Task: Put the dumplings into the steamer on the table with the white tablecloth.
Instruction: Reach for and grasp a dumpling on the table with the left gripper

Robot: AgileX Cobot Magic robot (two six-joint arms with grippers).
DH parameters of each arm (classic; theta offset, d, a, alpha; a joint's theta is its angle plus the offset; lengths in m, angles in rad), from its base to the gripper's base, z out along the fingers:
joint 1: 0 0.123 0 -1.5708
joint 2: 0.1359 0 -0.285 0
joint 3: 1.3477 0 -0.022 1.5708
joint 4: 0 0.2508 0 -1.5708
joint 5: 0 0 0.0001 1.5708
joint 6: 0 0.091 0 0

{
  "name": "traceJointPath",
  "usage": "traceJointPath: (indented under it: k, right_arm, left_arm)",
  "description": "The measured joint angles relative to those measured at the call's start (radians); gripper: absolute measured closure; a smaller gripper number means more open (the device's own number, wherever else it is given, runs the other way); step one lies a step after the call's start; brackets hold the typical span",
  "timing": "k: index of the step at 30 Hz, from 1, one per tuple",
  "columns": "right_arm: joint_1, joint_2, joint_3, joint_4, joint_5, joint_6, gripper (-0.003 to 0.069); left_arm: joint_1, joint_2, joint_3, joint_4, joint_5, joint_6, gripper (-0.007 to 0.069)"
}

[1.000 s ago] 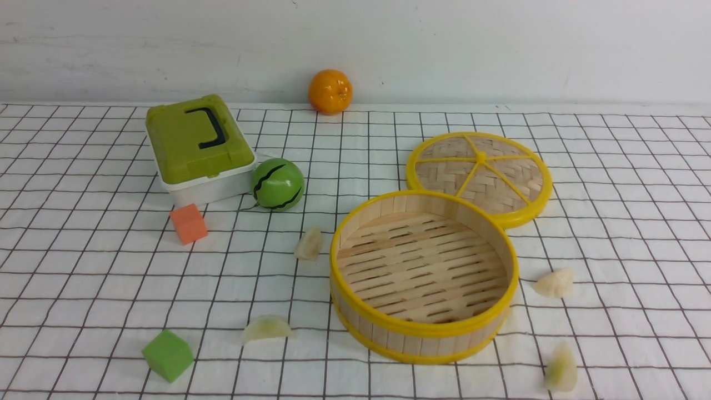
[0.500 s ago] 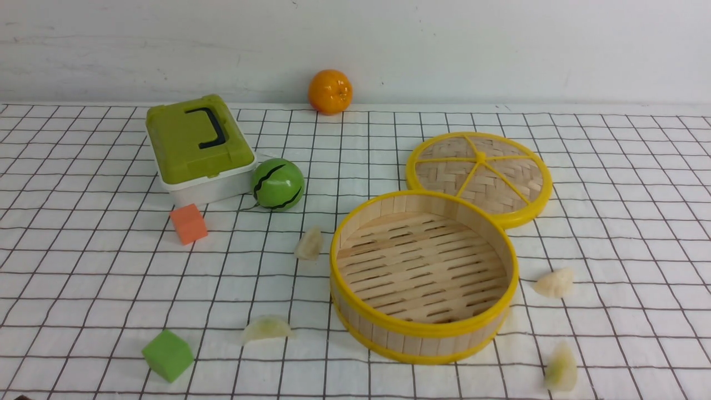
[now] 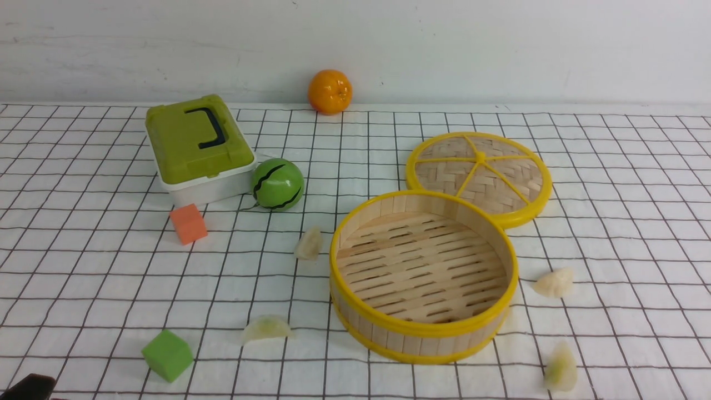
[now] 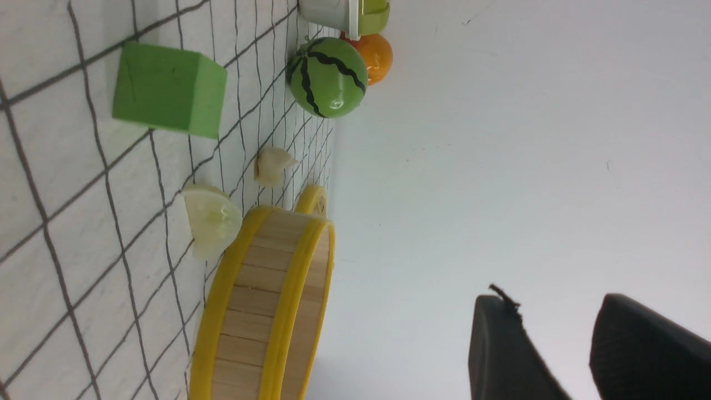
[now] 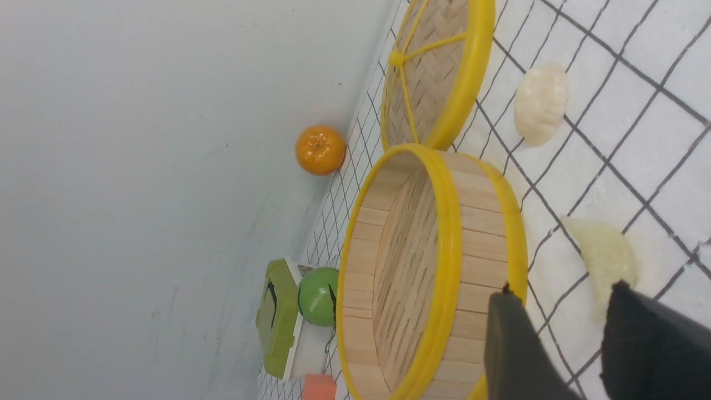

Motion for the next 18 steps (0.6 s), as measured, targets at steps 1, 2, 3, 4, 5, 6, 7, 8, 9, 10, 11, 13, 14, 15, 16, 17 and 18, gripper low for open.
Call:
traceJointPath:
  k: [1,2,3,4,5,6,7,8,9,10,11,13,14,15,16,17,18]
  right_arm:
    - [0.0,0.0,0.0,0.004,0.0,-0.002,0.0419]
    - [0.0,0.0,0.0,0.004,0.0,-0.002,0.0419]
    - [0.0,0.0,0.0,0.019,0.003,-0.018,0.0419]
    - [0.0,0.0,-0.003,0.022,0.009,-0.046,0.0419]
    - [0.0,0.0,-0.013,0.024,0.022,-0.09,0.0419]
    - [0.0,0.0,-0.029,0.026,0.034,-0.151,0.0419]
    - [0.0,0.0,-0.052,0.026,0.048,-0.206,0.0419]
    - [0.0,0.0,-0.079,0.026,0.055,-0.279,0.0421]
    - [0.0,0.0,-0.104,0.026,0.058,-0.336,0.0428]
    - [0.0,0.001,-0.137,0.026,0.058,-0.404,0.0442]
    - [0.0,0.012,-0.173,0.026,0.058,-0.467,0.0464]
    - [0.0,0.068,-0.248,0.015,0.058,-0.576,0.053]
    - [0.0,0.112,-0.287,0.007,0.059,-0.623,0.0571]
    - [0.0,0.175,-0.335,-0.006,0.067,-0.673,0.0622]
    - [0.0,0.186,-0.344,-0.008,0.069,-0.681,0.0629]
    - [0.0,0.245,-0.379,-0.021,0.08,-0.717,0.0659]
    - [0.0,0.294,-0.425,-0.033,0.105,-0.745,0.0672]
  left_arm:
    - [0.0,0.0,0.0,-0.014,0.001,0.008,0.0385]
    - [0.0,0.0,0.0,-0.017,0.002,0.014,0.0385]
    - [0.0,0.0,0.0,-0.04,0.002,0.044,0.0385]
    - [0.0,0.0,-0.002,-0.045,0.002,0.069,0.0385]
    - [0.0,0.0,-0.011,-0.049,0.007,0.112,0.0385]
    - [0.0,0.0,-0.025,-0.049,0.012,0.154,0.0385]
    - [0.0,0.0,-0.051,-0.049,0.017,0.234,0.0386]
    - [0.0,0.0,-0.083,-0.045,0.024,0.311,0.0389]
    - [0.0,0.0,-0.12,-0.035,0.034,0.378,0.0395]
    - [0.0,0.0,-0.16,-0.017,0.048,0.462,0.0403]
    - [0.0,0.003,-0.201,0.007,0.066,0.539,0.0416]
    - [0.0,0.049,-0.284,0.071,0.117,0.658,0.0449]
    - [0.0,0.106,-0.336,0.121,0.159,0.707,0.047]
    - [0.0,0.165,-0.382,0.17,0.204,0.726,0.0494]
    - [0.0,0.178,-0.391,0.191,0.214,0.729,0.0503]
    - [0.0,0.26,-0.442,0.248,0.27,0.742,0.0528]
    - [0.0,0.302,-0.484,0.284,0.321,0.747,0.0547]
